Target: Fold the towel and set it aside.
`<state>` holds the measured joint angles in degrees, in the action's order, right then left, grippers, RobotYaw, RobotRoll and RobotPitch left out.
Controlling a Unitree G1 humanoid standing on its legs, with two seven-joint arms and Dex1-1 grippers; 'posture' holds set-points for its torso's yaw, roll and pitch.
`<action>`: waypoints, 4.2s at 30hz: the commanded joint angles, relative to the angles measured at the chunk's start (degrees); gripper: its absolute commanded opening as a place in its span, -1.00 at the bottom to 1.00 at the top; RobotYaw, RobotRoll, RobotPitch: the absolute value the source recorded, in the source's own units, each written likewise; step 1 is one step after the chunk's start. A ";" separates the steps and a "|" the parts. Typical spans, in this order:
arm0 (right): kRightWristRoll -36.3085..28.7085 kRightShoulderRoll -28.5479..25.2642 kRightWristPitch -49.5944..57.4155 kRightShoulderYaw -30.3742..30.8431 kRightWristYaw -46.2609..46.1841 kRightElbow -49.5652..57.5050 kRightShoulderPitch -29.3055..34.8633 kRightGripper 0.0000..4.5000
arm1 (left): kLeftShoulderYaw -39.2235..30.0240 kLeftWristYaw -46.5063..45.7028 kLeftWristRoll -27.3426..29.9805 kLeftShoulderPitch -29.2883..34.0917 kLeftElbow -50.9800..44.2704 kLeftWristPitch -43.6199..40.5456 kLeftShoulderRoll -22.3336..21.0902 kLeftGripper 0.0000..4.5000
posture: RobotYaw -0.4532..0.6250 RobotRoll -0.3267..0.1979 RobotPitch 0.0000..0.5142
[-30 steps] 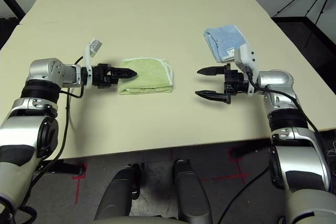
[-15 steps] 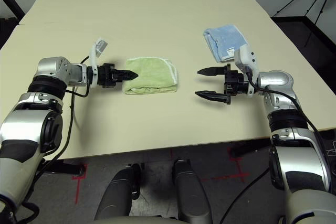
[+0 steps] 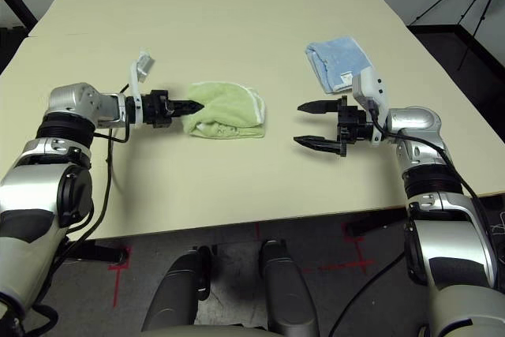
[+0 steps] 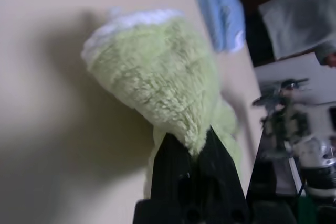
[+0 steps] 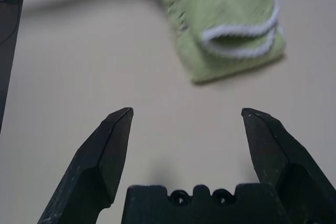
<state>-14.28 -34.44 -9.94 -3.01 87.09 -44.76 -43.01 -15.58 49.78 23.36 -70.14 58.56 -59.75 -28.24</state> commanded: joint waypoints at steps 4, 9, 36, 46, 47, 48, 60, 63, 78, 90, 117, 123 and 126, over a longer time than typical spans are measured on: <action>0.41 0.86 -1.13 0.69 -0.46 -1.29 -1.10 1.00 | -10.77 -15.53 2.30 -3.53 5.95 17.62 -2.84 -0.99 | -0.14 0.25 -0.40; 0.31 1.38 -1.18 0.68 -0.59 -1.06 -1.75 1.00 | -16.92 -27.81 3.62 -4.04 8.89 31.32 -3.99 -0.99 | -0.14 0.25 -0.42; -6.28 5.79 6.69 -3.93 -7.63 1.57 -4.15 1.00 | -24.38 -39.57 6.58 2.30 11.20 52.00 -6.50 -0.99 | -0.13 0.25 -0.43; -7.11 5.66 8.56 -3.82 -8.26 4.65 -2.96 1.00 | -24.65 -39.85 6.88 4.06 10.82 52.60 -5.84 -0.99 | -0.14 0.25 -0.40; -7.10 5.65 8.58 -3.78 -8.23 4.85 -2.93 1.00 | -24.67 -40.06 6.96 4.32 10.64 52.39 -5.66 -0.99 | -0.14 0.25 -0.40; -7.11 5.69 8.64 -3.78 -8.27 4.97 -2.98 1.00 | -24.58 -40.46 6.96 4.74 10.30 52.13 -5.45 -0.99 | -0.14 0.25 -0.40; -6.32 5.50 8.24 -3.07 -7.26 4.29 -3.80 1.00 | -24.33 -44.46 9.28 12.01 0.44 36.92 -5.82 -0.99 | -0.11 0.25 -0.38; -6.18 5.55 8.12 -3.02 -7.17 3.95 -4.10 1.00 | -24.96 -47.67 11.14 14.88 -5.68 29.82 -5.40 -0.99 | -0.10 0.25 -0.38; -5.80 5.94 7.79 -2.65 -6.79 4.01 -3.92 1.00 | -33.51 -70.43 22.78 23.16 -33.77 15.49 6.04 -0.99 | -0.10 0.25 -0.36; -5.69 5.72 7.16 -2.26 -6.49 4.01 -3.71 1.00 | -33.43 -73.20 22.66 24.22 -31.00 14.75 2.71 -0.02 | -0.10 0.25 -0.38; -4.11 7.76 5.45 -2.48 -11.60 1.27 -5.58 1.00 | -6.41 -68.65 35.50 27.93 -66.85 -4.93 -9.61 0.99 | -0.06 0.25 -0.39; -3.27 13.45 3.94 -8.53 -37.96 -0.23 -6.60 1.00 | 4.93 -38.55 18.38 33.75 -58.45 20.88 -12.99 0.99 | -0.07 0.25 -0.36; -1.26 15.65 -0.08 -10.15 -49.62 -3.08 -7.77 1.00 | 5.86 -30.72 14.20 33.08 -50.16 29.33 -9.97 0.99 | -0.11 0.25 -0.35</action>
<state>-16.47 -19.07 -7.94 -11.51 43.01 -46.07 -50.40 -10.96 14.44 40.45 -37.36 4.79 -35.48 -39.16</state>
